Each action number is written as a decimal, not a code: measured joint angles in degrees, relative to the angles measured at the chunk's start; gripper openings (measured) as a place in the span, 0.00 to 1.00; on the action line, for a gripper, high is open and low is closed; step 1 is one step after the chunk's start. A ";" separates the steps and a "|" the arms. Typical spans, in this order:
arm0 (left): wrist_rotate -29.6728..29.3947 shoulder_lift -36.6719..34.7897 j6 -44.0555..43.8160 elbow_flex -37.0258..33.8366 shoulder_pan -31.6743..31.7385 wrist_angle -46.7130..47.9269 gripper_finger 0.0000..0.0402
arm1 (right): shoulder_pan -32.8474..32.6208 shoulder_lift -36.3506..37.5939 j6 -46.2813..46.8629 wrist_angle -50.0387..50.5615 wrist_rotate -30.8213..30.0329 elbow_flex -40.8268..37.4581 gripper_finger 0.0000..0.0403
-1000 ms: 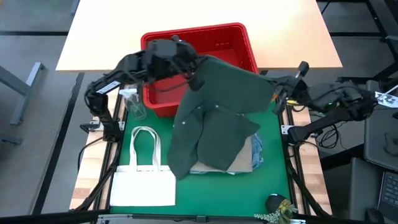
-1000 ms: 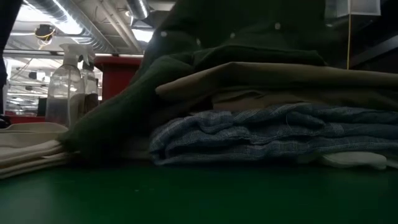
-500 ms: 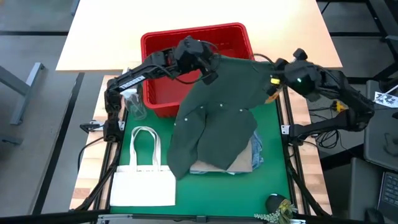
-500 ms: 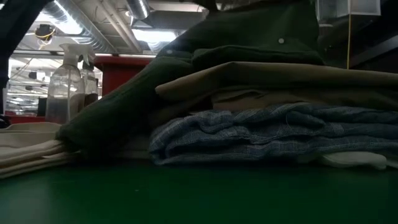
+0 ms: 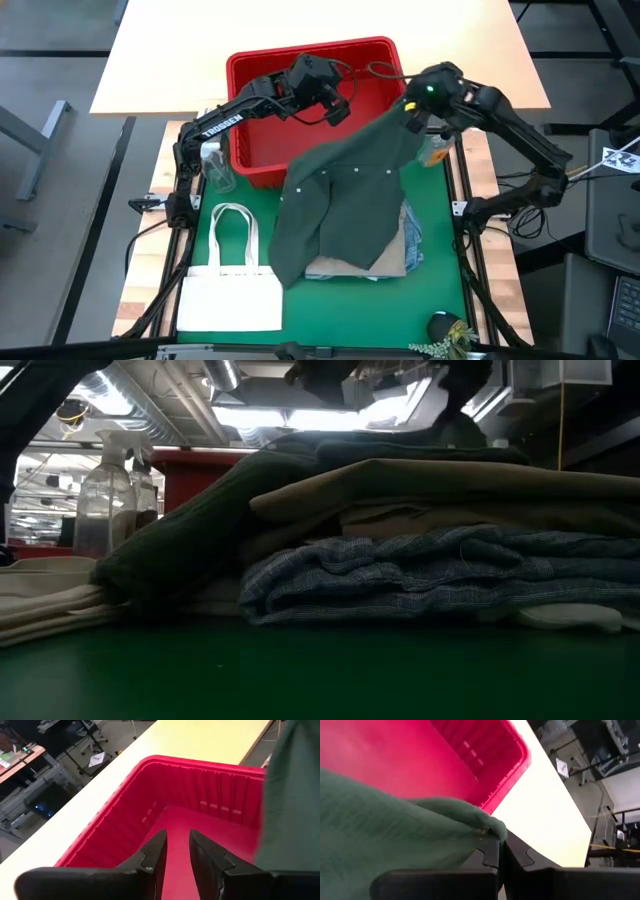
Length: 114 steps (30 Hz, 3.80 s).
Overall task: Fold Laundry from Bin
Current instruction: Fold the green polo shirt
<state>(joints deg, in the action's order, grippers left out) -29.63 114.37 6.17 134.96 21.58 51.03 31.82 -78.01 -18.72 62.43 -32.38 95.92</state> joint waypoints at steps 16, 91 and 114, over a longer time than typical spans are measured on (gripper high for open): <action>19.23 0.00 -5.82 0.00 -6.05 15.44 0.19 | 1.59 -5.56 -1.34 0.74 -3.57 0.00 0.16; 16.64 0.79 -27.08 0.02 -45.27 31.99 0.16 | -60.43 -9.34 54.22 10.11 17.86 0.04 0.41; 16.62 0.81 -35.81 0.02 -46.73 21.21 0.16 | -68.86 -27.59 48.08 16.63 3.55 -0.02 0.41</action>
<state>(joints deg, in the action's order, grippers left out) -13.02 115.18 -29.64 134.98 -25.15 72.25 -37.04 -105.60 29.36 79.06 -28.83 95.90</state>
